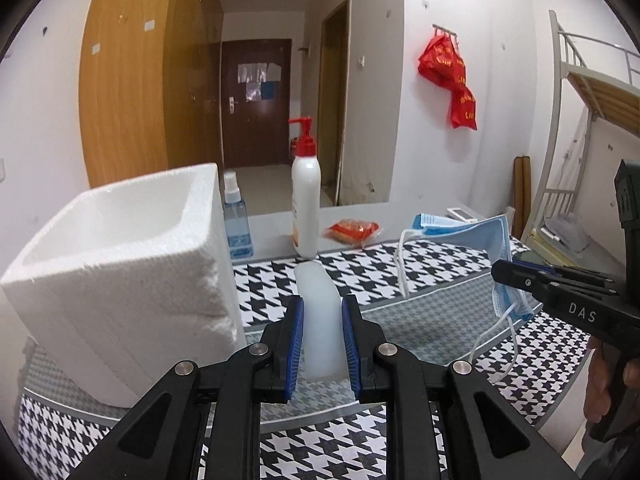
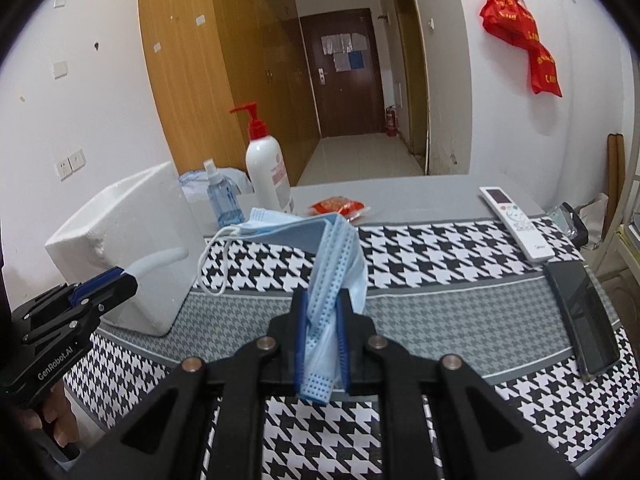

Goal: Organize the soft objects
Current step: 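Lift the foam strip and blue mask and carry both toward the white foam box, then hold the foam strip over the box and open the left gripper to drop it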

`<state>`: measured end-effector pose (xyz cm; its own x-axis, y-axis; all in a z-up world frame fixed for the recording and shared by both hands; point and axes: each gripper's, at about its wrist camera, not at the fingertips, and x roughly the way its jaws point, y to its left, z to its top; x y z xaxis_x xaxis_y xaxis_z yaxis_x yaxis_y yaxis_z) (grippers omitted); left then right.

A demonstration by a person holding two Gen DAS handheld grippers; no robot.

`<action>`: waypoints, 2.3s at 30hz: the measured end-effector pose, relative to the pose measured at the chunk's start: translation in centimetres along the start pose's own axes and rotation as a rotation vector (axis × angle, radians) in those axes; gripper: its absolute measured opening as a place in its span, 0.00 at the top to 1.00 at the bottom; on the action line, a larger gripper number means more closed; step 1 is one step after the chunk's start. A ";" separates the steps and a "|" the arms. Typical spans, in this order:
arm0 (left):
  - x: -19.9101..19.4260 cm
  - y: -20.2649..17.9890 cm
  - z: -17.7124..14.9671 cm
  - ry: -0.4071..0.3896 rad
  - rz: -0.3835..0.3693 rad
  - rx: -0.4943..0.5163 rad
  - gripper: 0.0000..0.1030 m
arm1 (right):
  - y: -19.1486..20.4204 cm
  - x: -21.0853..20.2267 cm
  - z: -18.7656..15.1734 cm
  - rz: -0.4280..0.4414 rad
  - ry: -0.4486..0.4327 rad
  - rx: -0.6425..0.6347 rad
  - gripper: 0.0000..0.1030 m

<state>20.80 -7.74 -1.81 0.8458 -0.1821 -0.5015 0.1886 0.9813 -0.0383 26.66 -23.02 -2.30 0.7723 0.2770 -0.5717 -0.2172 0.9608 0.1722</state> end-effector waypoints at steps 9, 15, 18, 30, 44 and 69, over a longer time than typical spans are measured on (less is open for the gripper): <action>-1.4 0.1 1.2 -0.054 -0.027 0.011 0.80 | 0.2 -1.2 0.8 -0.002 -0.050 0.007 0.83; -2.2 0.0 1.8 -0.082 -0.007 0.023 0.80 | 0.7 -1.9 1.3 0.005 -0.076 -0.002 0.83; -2.5 0.0 2.1 -0.096 0.001 0.026 0.80 | 1.2 -2.2 1.7 0.014 -0.088 -0.013 0.83; -4.3 0.0 3.8 -0.160 0.044 0.038 0.80 | 2.2 -3.6 3.2 0.040 -0.148 -0.040 0.83; -5.5 1.6 5.1 -0.200 0.102 0.025 0.80 | 4.0 -3.9 4.2 0.075 -0.168 -0.092 0.83; -7.8 7.5 4.7 -0.201 0.248 -0.043 0.80 | 10.7 -1.5 5.8 0.212 -0.150 -0.201 0.83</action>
<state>17.93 0.79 5.84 0.9459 0.0586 -0.3191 -0.0533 0.9983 0.0252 26.62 -13.20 5.09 0.7732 0.4815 -0.4127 -0.4848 0.8683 0.1047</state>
